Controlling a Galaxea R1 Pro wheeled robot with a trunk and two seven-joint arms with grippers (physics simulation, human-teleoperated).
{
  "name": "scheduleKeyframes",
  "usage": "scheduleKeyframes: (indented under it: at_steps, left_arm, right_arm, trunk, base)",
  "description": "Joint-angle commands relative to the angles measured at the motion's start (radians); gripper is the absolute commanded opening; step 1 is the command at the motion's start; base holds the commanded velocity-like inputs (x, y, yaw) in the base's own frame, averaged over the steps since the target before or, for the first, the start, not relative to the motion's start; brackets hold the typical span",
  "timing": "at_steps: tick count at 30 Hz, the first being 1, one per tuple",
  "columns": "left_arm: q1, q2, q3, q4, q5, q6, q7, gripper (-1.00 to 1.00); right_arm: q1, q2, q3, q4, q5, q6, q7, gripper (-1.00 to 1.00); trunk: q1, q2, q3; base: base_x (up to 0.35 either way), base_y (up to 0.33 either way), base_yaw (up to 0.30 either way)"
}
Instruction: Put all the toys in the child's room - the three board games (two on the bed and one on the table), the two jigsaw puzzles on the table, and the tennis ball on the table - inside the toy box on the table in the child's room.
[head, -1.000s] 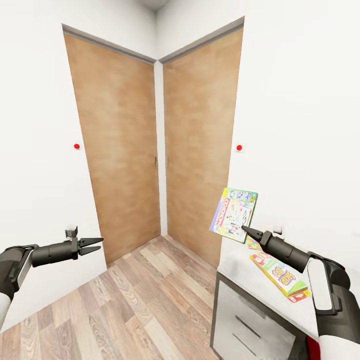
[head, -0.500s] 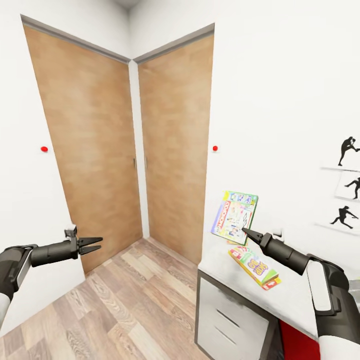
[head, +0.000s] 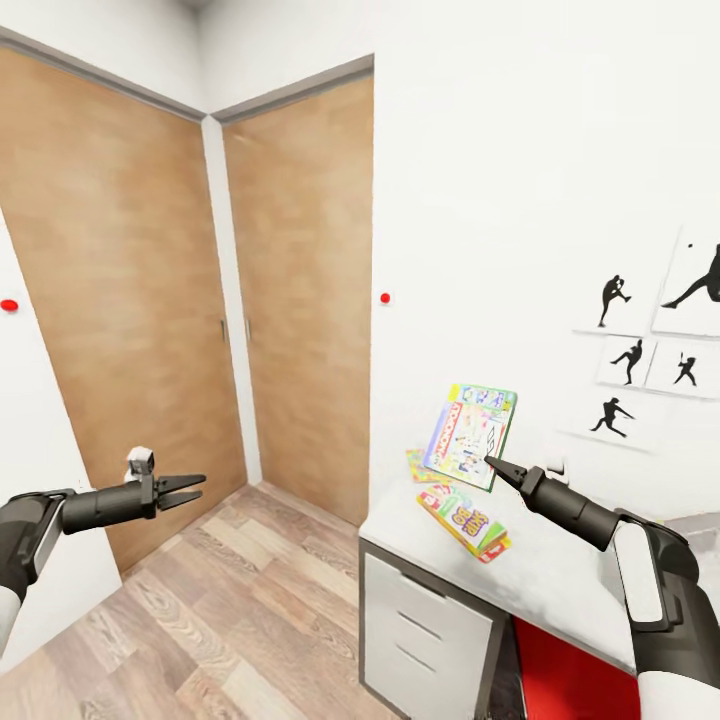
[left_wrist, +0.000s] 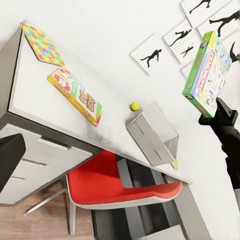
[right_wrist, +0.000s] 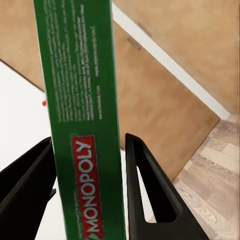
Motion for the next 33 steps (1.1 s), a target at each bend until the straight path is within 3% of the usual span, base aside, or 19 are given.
scheduleKeyframes:
  at_steps: [1,12,33]
  left_arm:
    - [0.0,0.0,0.001,0.0,-0.003,0.01,-0.005,1.0]
    - [0.002,0.0,0.003,0.0,-0.001,0.006,-0.007,1.0]
    - [0.005,0.002,0.012,0.0,-0.003,0.0,-0.007,1.0]
  right_arm:
    - [-0.001,0.0,-0.002,0.001,-0.003,0.006,0.006,-1.0]
    - [-0.001,0.0,-0.023,0.002,-0.003,0.005,0.007,-1.0]
    - [-0.001,0.0,-0.024,0.02,-0.003,0.0,0.008,-1.0]
  trunk:
    - [0.0,-0.001,0.0]
    - [0.0,-0.001,0.0]
    - [0.0,-0.001,0.0]
  base:
    - [0.0,0.0,-0.28]
    - [0.0,0.0,-0.28]
    - [0.0,0.0,-0.28]
